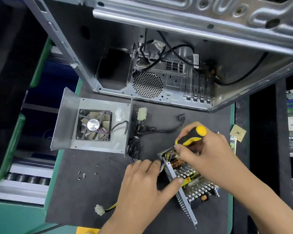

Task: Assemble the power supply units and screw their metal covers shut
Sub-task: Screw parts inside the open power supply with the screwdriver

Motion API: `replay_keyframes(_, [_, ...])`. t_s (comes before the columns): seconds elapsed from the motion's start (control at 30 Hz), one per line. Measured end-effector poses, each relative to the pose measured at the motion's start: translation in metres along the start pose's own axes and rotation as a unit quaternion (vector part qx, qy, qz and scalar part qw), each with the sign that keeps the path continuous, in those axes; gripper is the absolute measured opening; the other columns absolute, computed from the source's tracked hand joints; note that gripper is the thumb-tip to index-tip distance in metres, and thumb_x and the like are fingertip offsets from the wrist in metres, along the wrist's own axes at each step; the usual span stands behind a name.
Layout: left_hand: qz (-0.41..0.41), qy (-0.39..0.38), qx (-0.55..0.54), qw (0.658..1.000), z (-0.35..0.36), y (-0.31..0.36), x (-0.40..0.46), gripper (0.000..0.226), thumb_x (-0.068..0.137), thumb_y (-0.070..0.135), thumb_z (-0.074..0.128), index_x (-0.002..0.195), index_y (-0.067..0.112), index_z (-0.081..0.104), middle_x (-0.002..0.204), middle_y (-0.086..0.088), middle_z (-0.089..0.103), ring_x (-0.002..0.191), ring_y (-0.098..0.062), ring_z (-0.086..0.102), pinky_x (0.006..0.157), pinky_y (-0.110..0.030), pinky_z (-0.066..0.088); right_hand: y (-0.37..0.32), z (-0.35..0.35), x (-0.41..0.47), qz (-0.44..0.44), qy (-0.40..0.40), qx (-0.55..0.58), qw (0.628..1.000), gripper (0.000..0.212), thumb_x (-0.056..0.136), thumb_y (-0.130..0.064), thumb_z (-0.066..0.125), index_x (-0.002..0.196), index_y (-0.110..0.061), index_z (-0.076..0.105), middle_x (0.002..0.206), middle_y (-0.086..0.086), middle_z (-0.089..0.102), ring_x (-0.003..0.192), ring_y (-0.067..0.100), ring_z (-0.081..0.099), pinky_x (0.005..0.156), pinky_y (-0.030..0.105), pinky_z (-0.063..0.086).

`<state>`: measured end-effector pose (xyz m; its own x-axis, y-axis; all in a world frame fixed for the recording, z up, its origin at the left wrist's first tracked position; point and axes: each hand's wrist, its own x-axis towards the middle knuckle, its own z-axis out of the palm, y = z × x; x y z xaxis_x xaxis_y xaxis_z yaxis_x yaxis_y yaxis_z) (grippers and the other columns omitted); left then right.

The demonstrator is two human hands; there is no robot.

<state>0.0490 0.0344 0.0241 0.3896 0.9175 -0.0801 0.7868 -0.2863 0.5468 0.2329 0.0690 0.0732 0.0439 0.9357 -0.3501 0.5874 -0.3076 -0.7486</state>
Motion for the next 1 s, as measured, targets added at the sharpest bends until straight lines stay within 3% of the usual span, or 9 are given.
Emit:
replay_keyframes(0.6, [-0.001, 0.005, -0.001, 1.0, 0.003, -0.001, 0.0, 0.066, 0.084, 0.069, 0.049, 0.093, 0.009, 0.075, 0.072, 0.003, 0.057, 0.07, -0.019, 0.058, 0.066, -0.038, 0.054, -0.007, 0.002, 0.005, -0.023, -0.034, -0.034, 0.999, 0.02, 0.082, -0.03, 0.073, 0.089, -0.029, 0.055, 0.075, -0.008, 0.068, 0.07, 0.01, 0.066, 0.062, 0.019, 0.05])
replay_keyframes(0.83, [-0.001, 0.005, -0.011, 1.0, 0.002, -0.001, -0.001, 0.065, 0.084, 0.069, 0.049, 0.092, 0.01, 0.075, 0.071, 0.003, 0.056, 0.069, -0.019, 0.058, 0.066, -0.038, 0.053, -0.019, 0.003, -0.003, -0.038, -0.009, -0.116, 0.992, 0.035, 0.08, -0.044, 0.072, 0.1, -0.041, 0.043, 0.072, -0.012, 0.064, 0.072, 0.006, 0.058, 0.062, 0.019, 0.048])
replay_keyframes(1.0, [-0.007, 0.006, -0.016, 1.0, 0.001, 0.0, 0.001, 0.062, 0.081, 0.068, 0.05, 0.087, 0.011, 0.073, 0.068, 0.004, 0.053, 0.067, -0.02, 0.056, 0.065, -0.038, 0.052, -0.022, 0.007, -0.013, -0.068, 0.005, -0.097, 0.993, 0.022, 0.084, -0.048, 0.062, 0.095, -0.034, 0.048, 0.086, -0.011, 0.065, 0.082, 0.009, 0.061, 0.071, 0.024, 0.045])
